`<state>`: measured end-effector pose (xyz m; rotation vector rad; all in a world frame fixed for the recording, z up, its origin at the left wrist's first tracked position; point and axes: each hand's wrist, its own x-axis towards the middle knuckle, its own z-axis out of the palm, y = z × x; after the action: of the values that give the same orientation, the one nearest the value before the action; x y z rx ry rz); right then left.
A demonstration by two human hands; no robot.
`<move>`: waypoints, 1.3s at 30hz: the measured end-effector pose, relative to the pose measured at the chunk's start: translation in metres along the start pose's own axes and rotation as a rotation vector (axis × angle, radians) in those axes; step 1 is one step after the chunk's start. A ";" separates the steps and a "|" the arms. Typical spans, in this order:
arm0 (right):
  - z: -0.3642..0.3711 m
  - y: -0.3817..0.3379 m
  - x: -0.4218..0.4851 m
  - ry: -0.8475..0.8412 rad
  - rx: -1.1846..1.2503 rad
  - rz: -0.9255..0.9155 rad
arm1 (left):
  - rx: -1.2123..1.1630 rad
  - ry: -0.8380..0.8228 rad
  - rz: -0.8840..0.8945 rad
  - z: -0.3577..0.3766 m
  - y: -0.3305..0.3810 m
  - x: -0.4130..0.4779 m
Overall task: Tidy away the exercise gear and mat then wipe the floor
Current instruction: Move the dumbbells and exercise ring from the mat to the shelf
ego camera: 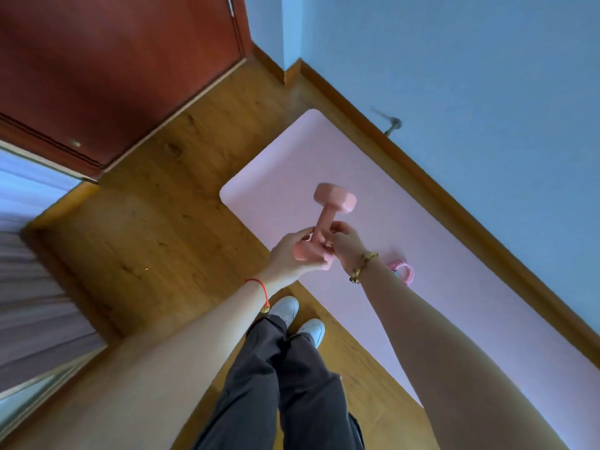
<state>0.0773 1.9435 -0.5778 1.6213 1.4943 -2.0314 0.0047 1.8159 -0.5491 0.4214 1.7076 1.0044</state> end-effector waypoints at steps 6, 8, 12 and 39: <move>0.067 -0.048 -0.053 -0.099 -0.178 -0.032 | -0.069 0.227 -0.053 -0.047 0.006 -0.070; 0.091 -0.060 -0.064 -0.129 -0.234 -0.035 | -0.083 0.291 -0.069 -0.062 0.005 -0.089; 0.153 -0.076 -0.090 -0.204 -0.358 -0.072 | -0.176 0.450 -0.093 -0.101 -0.006 -0.130; 0.615 -0.047 -0.155 -0.556 -0.704 -0.238 | -1.140 0.946 -0.166 -0.378 -0.187 -0.317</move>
<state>-0.2933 1.4377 -0.4725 0.5825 1.8996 -1.5601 -0.1819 1.3289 -0.4710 -1.0592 1.5300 1.9966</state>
